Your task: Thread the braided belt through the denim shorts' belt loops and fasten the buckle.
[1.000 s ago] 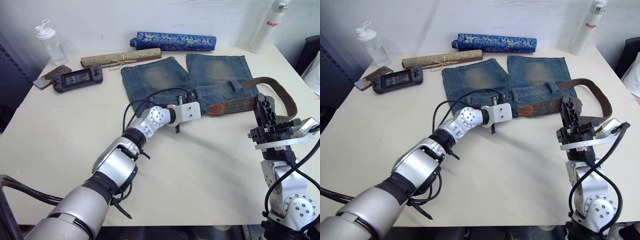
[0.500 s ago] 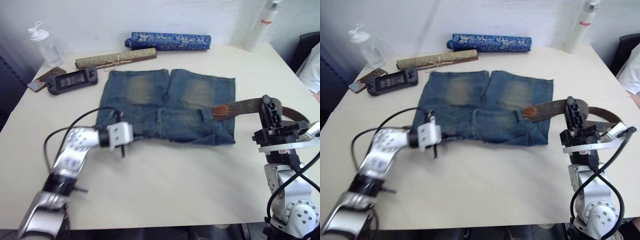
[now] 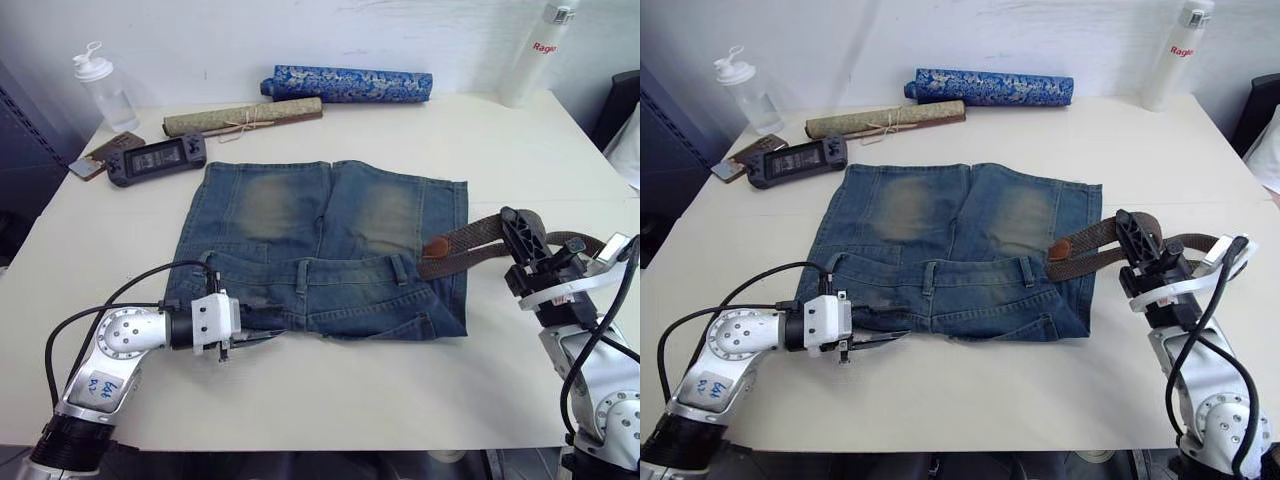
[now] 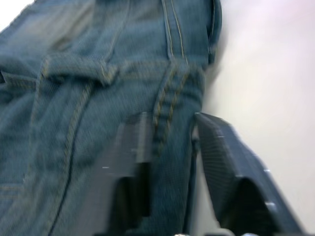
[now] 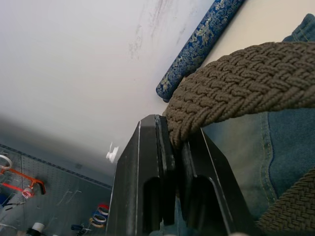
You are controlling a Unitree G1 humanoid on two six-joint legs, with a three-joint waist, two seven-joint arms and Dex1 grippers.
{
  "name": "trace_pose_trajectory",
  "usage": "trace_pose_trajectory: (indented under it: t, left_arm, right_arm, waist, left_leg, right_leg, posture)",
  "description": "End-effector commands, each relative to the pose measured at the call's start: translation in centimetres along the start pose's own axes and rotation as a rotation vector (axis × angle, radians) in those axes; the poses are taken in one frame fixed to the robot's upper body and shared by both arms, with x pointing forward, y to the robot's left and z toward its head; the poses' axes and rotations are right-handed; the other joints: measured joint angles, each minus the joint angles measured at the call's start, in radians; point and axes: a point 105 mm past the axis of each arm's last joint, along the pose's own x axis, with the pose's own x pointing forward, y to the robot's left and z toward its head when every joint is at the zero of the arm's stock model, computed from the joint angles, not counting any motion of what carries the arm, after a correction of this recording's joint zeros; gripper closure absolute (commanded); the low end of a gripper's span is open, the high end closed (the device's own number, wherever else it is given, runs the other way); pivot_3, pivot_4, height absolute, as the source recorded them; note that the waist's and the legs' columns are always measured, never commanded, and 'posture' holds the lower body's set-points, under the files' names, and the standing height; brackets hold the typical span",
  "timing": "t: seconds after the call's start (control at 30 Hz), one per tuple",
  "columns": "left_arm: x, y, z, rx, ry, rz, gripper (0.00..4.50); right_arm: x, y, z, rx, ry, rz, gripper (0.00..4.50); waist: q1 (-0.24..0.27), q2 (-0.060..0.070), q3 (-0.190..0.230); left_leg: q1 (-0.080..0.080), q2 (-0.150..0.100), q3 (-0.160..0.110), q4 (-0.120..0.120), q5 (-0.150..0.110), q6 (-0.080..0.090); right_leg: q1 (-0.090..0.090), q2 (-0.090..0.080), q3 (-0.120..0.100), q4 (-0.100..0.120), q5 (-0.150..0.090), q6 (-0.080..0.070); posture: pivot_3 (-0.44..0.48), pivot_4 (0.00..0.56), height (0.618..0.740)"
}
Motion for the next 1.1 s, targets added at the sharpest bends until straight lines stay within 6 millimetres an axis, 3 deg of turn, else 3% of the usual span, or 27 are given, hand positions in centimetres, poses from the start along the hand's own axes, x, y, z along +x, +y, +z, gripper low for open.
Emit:
trace_pose_trajectory:
  t: [0.03, 0.2, 0.4, 0.77, 0.9, 1.1]
  left_arm:
    - [-2.0, 0.9, 3.1, -0.137, -0.061, -0.061, 1.93]
    - [-4.4, 4.0, 5.0, -0.363, -0.147, -0.036, 1.93]
    - [-3.8, 4.6, 6.3, -0.454, -0.256, -0.056, 1.93]
    - [-1.9, 4.6, 6.2, -0.428, -0.241, -0.084, 1.93]
    - [-1.2, 4.8, 5.9, -0.395, -0.218, -0.092, 1.93]
    - [0.3, 5.3, 5.3, -0.315, -0.178, -0.116, 1.93]
  right_arm:
    - [0.4, 0.7, 0.1, -0.01, 0.039, 0.025, 4.5]
    - [1.0, 0.3, -0.4, -0.037, 0.101, -0.007, 4.5]
    - [1.8, -0.4, -1.7, -0.068, 0.16, -0.048, 4.5]
    - [2.0, -1.6, -3.4, -0.116, 0.238, -0.105, 4.5]
    - [2.0, -2.2, -5.1, -0.108, 0.281, -0.138, 4.5]
    - [1.8, -3.7, -9.3, -0.038, 0.366, -0.242, 4.5]
  waist:
    - [-0.003, 0.0, 0.0]
    - [-0.002, 0.001, 0.001]
    - [-0.005, 0.001, 0.001]
    - [-0.003, 0.001, 0.001]
    - [-0.002, 0.001, 0.0]
    - [-0.006, 0.0, 0.0]
  left_leg:
    - [0.0, 0.0, 0.0, 0.0, 0.0, 0.0]
    - [0.0, 0.0, -0.001, 0.0, 0.0, 0.0]
    - [0.001, 0.001, 0.0, 0.0, 0.0, 0.0]
    - [0.0, 0.001, 0.0, 0.0, 0.0, 0.0]
    - [0.0, 0.001, 0.0, 0.0, 0.0, 0.0]
    - [0.0, 0.001, 0.0, 0.0, 0.0, 0.0]
  right_leg:
    - [0.0, 0.0, 0.0, 0.0, 0.0, 0.0]
    - [0.0, 0.001, 0.0, 0.001, 0.0, 0.0]
    - [0.0, 0.001, 0.0, 0.0, 0.0, -0.001]
    - [0.0, 0.001, 0.0, 0.0, 0.0, -0.001]
    - [0.0, 0.001, 0.0, 0.0, 0.0, -0.001]
    - [-0.001, 0.001, 0.0, 0.001, 0.0, -0.001]
  posture:
    - [0.0, 0.15, 0.637]
    - [0.0, 0.15, 0.637]
    - [0.0, 0.15, 0.637]
    - [0.0, 0.15, 0.637]
    - [0.0, 0.15, 0.637]
    - [0.0, 0.15, 0.637]
